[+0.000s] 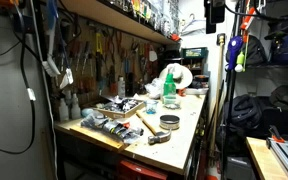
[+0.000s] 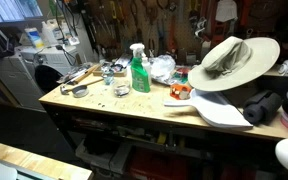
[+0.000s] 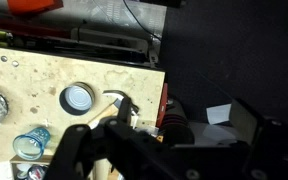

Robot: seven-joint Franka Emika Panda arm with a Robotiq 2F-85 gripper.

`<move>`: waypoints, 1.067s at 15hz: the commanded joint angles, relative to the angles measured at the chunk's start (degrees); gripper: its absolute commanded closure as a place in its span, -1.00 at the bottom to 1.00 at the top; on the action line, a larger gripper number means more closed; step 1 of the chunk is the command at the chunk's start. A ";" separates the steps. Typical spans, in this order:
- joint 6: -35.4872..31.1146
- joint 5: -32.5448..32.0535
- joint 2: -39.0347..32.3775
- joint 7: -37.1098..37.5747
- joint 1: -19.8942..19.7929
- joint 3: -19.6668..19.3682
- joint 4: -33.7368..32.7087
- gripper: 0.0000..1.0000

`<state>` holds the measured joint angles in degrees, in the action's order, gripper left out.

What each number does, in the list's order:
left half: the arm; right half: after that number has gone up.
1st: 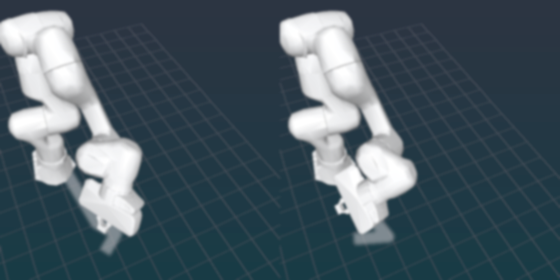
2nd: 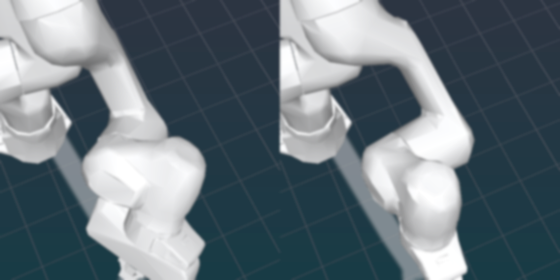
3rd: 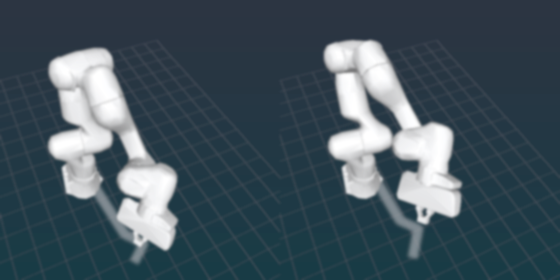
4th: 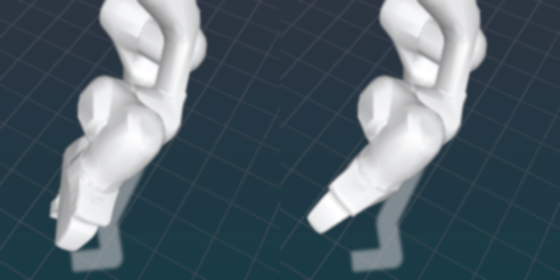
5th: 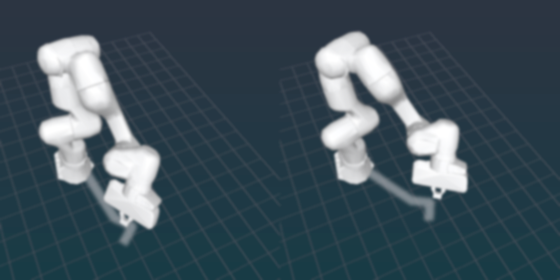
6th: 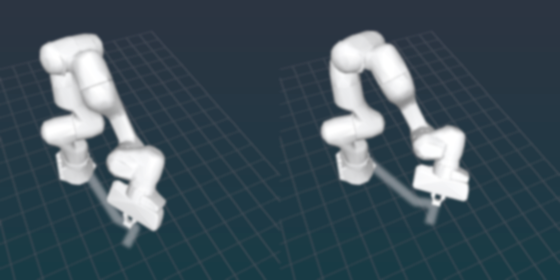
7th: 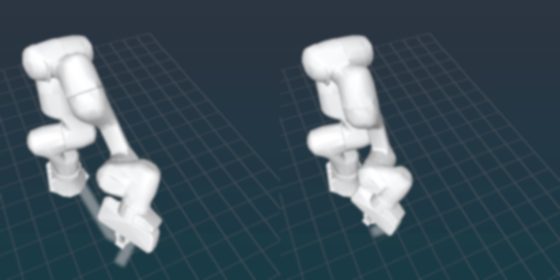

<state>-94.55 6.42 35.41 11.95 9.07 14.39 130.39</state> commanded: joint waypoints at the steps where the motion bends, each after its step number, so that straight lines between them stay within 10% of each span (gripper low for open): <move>1: 0.16 -0.09 -0.11 0.11 0.17 -0.11 -0.21 -1.00; 8: 0.16 -0.09 -0.09 0.11 0.17 -0.11 -0.21 -1.00; 16: -11.82 -1.77 -8.13 8.52 -8.71 -4.67 1.83 -1.00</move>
<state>-101.24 5.94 30.82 17.03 2.88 10.85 130.94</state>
